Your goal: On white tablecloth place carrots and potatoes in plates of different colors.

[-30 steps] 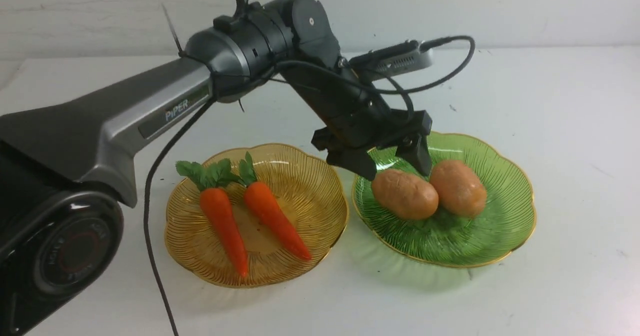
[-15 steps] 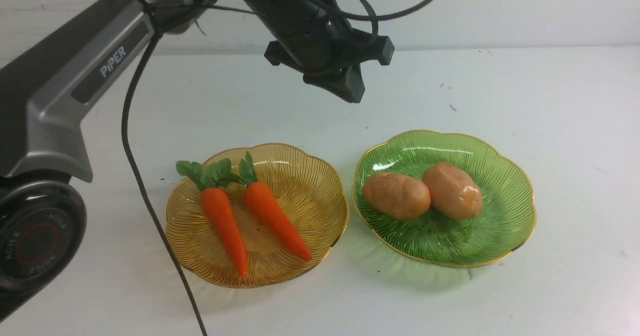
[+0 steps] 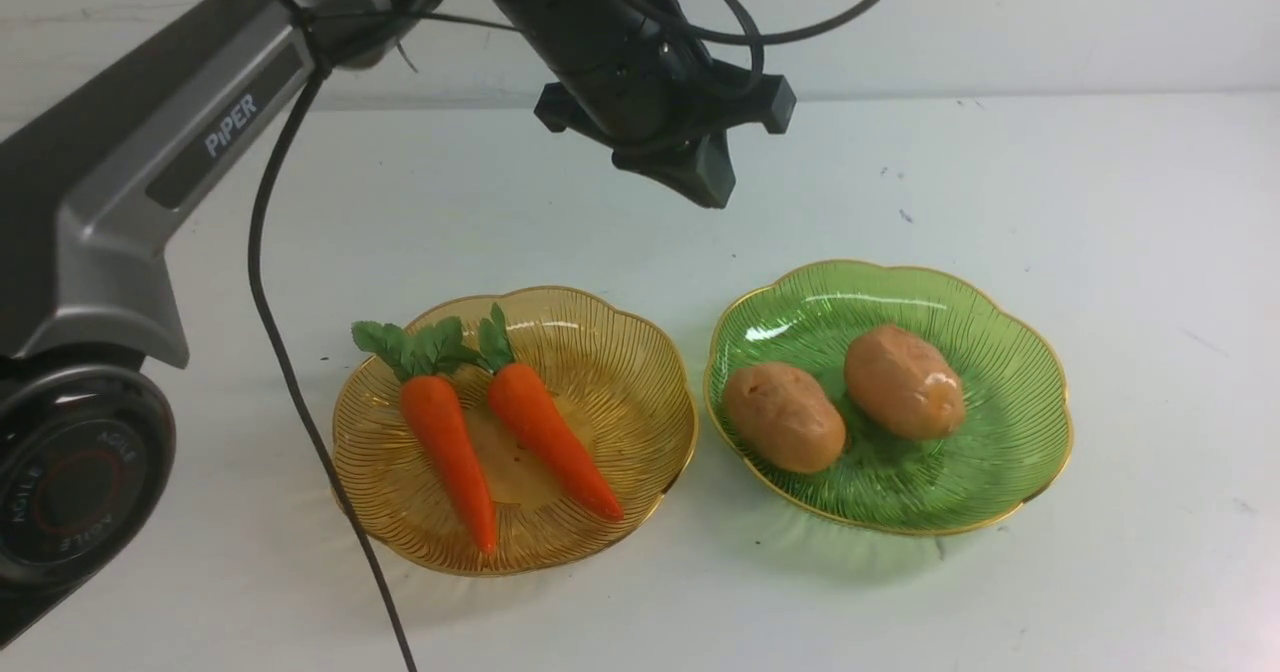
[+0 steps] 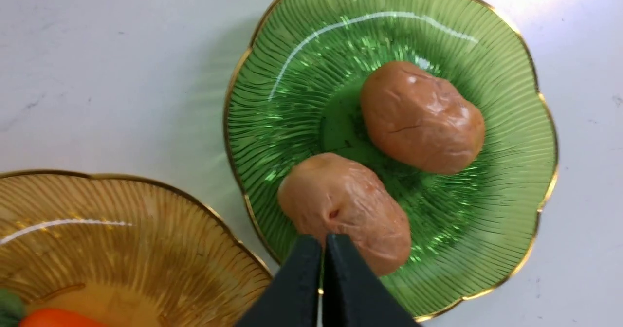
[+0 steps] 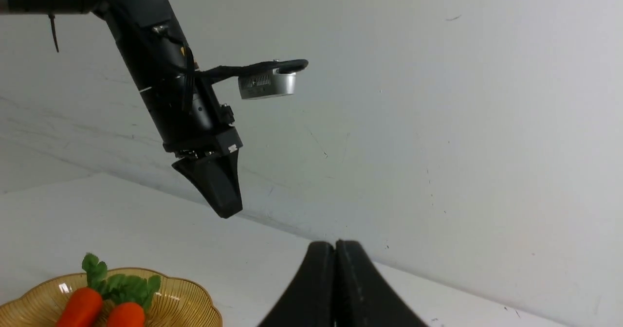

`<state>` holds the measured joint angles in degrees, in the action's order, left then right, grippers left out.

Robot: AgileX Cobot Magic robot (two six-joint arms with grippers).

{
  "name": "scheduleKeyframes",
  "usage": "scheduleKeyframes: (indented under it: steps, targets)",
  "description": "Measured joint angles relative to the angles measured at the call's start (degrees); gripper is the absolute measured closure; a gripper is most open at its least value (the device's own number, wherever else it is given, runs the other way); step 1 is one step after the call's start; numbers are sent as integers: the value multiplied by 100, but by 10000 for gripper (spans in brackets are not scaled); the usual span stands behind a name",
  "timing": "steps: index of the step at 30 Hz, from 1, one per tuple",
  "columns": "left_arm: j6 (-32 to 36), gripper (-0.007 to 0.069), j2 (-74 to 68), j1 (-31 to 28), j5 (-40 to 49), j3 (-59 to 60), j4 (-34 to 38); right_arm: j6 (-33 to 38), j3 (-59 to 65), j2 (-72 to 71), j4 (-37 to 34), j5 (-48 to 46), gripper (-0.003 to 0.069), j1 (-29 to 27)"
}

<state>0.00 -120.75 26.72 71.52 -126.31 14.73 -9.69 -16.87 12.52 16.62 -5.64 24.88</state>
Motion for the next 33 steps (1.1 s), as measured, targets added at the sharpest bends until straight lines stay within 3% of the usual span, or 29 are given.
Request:
scheduleKeyframes:
  steps: [3,10,22,33]
  targets:
    - [0,628,159,0,7,0,-489,0,0,0,-119,0,674,0]
    - [230,628,1055,0,18,0,-642,0,286,-423,-1518,0,674,-123]
    - [367,628,1685,0,49,48,-1067,0,1443,-1298,-1662,-70,674,-1476]
    - [408,628,2932,50,49,1929,-1172,0,1846,-1305,-1662,-839,674,-2158]
